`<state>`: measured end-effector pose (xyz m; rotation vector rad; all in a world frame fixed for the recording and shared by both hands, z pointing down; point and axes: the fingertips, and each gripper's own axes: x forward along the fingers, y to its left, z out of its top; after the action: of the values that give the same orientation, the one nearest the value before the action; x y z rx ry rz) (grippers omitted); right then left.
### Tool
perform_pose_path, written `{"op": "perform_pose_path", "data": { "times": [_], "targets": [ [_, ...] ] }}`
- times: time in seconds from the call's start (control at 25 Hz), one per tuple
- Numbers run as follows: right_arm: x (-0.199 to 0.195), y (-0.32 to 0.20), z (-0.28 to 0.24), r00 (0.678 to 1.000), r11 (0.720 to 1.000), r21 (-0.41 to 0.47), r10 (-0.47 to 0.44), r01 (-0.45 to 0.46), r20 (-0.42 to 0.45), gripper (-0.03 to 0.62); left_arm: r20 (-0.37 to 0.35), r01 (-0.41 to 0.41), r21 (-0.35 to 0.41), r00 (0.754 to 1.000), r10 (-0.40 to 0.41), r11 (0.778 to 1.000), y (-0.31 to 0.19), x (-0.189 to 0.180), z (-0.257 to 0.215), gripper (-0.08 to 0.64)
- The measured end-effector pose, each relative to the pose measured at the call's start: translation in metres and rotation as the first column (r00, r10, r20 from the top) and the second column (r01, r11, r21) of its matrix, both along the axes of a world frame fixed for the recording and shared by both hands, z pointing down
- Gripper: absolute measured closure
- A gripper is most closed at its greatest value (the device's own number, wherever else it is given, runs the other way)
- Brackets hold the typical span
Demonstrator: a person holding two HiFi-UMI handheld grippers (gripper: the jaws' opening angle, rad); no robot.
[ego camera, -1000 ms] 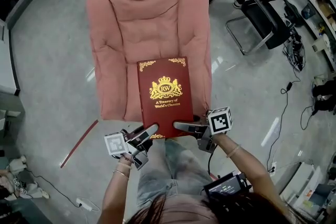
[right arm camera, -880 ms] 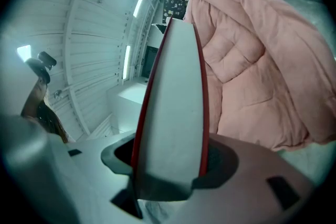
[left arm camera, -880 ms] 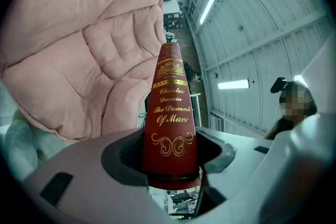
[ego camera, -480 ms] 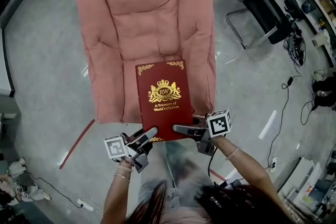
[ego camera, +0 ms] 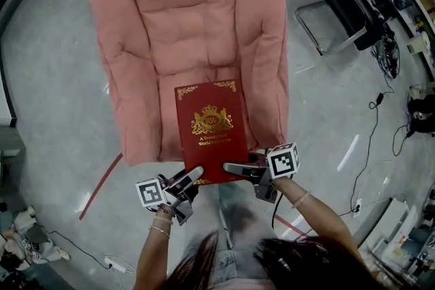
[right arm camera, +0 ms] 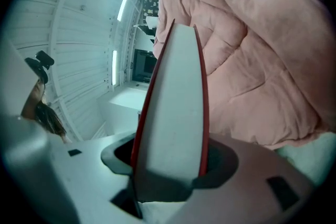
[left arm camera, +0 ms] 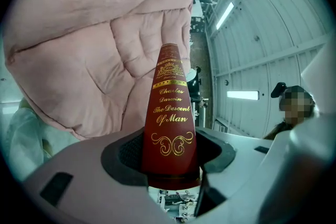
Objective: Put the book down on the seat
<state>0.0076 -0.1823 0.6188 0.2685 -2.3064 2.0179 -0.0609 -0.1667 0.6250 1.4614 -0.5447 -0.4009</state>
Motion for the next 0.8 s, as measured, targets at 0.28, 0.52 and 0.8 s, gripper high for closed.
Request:
{"op": "perform_pose_path", "data": {
  "times": [0.28,0.52,0.8],
  "targets": [
    [-0.005,0.002,0.020,1.000,1.000,-0.029,0.012,-0.012,-0.003,0.310,-0.009,-0.001,-0.028,1.000,0.001,1.000,0.002,-0.004,0.020,0.319],
    [-0.019,-0.016,0.043,1.000,0.999,-0.050,0.022,-0.022,-0.010,0.310,-0.018,-0.010,-0.059,1.000,0.009,0.998,-0.016,-0.018,0.043,0.319],
    [-0.017,-0.036,0.067,0.999,0.996,-0.082,0.044,-0.046,-0.016,0.310,-0.023,-0.020,-0.098,1.000,0.017,0.995,-0.037,-0.017,0.067,0.319]
  ]
}}
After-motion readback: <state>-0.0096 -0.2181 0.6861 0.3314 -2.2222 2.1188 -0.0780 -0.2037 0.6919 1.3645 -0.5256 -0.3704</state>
